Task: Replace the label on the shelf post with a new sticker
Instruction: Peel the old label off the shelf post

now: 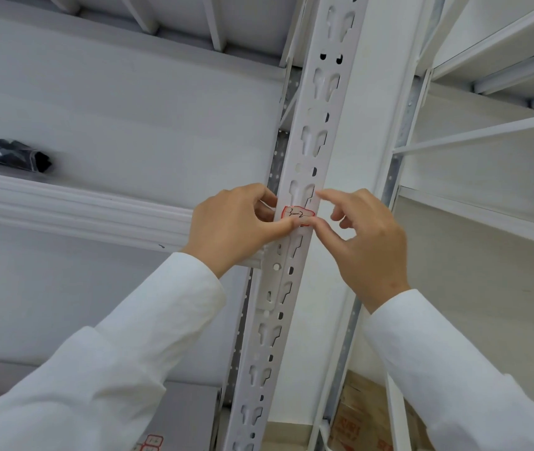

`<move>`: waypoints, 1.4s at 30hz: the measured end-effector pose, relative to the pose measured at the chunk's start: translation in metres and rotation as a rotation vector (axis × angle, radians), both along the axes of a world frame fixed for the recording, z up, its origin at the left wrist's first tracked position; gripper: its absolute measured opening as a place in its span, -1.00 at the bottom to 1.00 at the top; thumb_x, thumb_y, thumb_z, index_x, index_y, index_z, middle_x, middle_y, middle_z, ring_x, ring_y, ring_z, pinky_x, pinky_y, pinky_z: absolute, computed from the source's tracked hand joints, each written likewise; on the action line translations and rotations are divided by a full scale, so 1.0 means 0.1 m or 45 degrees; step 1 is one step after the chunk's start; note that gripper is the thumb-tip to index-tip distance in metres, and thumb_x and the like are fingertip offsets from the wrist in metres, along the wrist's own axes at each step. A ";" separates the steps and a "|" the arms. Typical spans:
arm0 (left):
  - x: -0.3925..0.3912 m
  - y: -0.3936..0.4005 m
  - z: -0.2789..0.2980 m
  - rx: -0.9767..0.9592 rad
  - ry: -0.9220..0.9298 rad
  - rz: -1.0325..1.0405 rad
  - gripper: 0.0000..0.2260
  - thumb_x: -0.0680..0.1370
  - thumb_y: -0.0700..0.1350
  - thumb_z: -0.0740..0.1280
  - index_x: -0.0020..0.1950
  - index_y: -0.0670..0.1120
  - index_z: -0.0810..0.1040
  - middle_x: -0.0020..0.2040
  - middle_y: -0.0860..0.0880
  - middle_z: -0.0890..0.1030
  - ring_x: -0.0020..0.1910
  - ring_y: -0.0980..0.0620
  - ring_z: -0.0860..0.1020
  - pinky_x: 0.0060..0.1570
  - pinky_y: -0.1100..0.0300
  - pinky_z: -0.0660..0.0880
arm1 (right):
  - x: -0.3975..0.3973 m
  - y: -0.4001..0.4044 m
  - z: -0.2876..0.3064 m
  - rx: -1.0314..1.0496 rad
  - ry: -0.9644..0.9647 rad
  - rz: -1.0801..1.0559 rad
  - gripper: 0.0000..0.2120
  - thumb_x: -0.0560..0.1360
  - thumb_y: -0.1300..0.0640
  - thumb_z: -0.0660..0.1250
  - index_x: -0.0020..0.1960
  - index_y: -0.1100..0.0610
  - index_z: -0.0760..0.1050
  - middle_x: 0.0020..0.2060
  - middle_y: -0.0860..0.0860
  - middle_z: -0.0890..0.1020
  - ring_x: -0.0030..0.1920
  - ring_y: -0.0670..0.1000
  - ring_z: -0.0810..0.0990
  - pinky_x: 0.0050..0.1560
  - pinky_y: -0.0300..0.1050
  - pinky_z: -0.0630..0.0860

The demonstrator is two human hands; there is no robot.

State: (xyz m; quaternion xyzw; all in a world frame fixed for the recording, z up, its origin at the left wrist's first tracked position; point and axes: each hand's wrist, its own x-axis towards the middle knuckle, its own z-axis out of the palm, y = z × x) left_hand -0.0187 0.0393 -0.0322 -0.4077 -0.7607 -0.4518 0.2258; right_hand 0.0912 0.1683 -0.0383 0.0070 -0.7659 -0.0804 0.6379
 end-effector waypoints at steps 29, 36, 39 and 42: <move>0.00 0.01 -0.01 0.005 0.034 0.014 -0.69 0.36 0.28 0.38 -0.06 0.11 0.56 -0.11 0.15 0.71 -0.05 0.16 0.64 -0.08 0.16 0.51 | -0.02 0.07 0.04 0.069 -0.023 0.009 -0.84 0.45 0.02 0.40 -0.01 0.05 0.63 -0.24 -0.01 0.61 -0.27 0.04 0.52 -0.29 -0.16 0.45; -0.01 0.02 -0.03 0.043 0.022 0.015 -0.68 0.34 0.29 0.38 -0.09 0.10 0.57 -0.16 0.17 0.71 -0.05 0.19 0.64 -0.03 0.14 0.53 | -0.08 0.08 -0.05 0.184 0.037 0.016 -0.90 0.49 0.08 0.37 -0.13 0.08 0.63 -0.29 -0.02 0.63 -0.27 0.08 0.52 -0.30 -0.21 0.38; -0.02 0.03 -0.03 0.056 0.027 0.016 -0.67 0.34 0.31 0.38 -0.09 0.10 0.57 -0.17 0.18 0.71 -0.06 0.20 0.64 -0.04 0.14 0.53 | -0.09 0.06 -0.01 0.133 0.010 0.037 -0.92 0.47 0.12 0.38 -0.18 0.08 0.62 -0.31 -0.03 0.63 -0.26 0.06 0.52 -0.27 -0.18 0.39; -0.02 0.03 -0.03 0.048 0.026 0.015 -0.65 0.33 0.31 0.38 -0.08 0.09 0.58 -0.17 0.18 0.71 -0.07 0.20 0.64 -0.03 0.13 0.54 | -0.09 0.03 0.02 0.013 -0.057 0.056 -0.93 0.45 0.11 0.37 -0.20 0.06 0.60 -0.34 -0.06 0.59 -0.27 0.01 0.48 -0.28 -0.16 0.39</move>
